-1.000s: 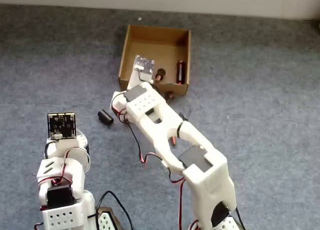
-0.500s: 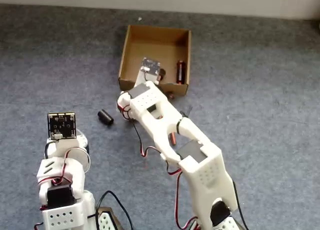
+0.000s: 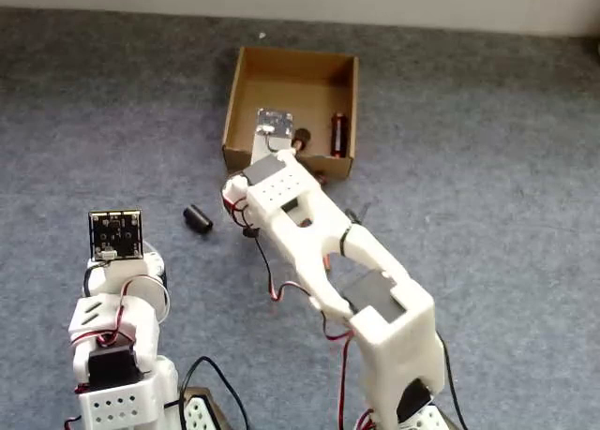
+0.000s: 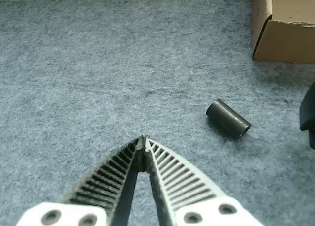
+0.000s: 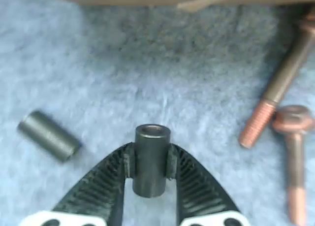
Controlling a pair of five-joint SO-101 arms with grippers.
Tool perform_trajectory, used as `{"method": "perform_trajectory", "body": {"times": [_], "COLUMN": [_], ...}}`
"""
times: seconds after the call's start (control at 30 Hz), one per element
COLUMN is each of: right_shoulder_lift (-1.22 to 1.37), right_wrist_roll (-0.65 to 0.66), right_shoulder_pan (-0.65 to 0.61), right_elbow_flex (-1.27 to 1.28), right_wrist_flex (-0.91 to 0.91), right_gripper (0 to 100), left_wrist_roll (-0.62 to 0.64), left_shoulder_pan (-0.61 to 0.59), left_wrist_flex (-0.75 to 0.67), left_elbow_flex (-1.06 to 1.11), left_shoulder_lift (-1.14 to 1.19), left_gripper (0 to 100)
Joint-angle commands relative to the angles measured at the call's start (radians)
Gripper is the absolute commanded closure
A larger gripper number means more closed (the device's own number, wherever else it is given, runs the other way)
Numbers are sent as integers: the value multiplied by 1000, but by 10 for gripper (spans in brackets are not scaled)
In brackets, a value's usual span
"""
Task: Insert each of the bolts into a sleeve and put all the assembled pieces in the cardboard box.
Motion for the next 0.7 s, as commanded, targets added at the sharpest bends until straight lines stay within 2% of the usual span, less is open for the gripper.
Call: {"method": "perform_trajectory", "body": {"times": [0.0, 0.23, 0.43, 0.53, 0.67], "right_shoulder_lift": [-252, -677, -987, -1135, -1331], "right_wrist_roll": [84, 227, 249, 250, 290], "right_shoulder_pan": [7, 13, 15, 51, 128], "right_elbow_flex": [91, 367, 591, 696, 878], "right_wrist_flex": [2, 2, 1, -5, -111], "right_gripper": [993, 993, 993, 993, 993], "left_wrist_roll": [-5, -6, -6, -6, -6], "left_shoulder_pan": [-5, -5, -5, -5, -5], "left_wrist_flex": [-21, -21, -21, -21, -20], "left_elbow_flex": [-33, -33, -33, -33, -31], "left_shoulder_lift": [-5, -5, -5, -5, -5], "left_gripper": [990, 990, 990, 990, 990]}}
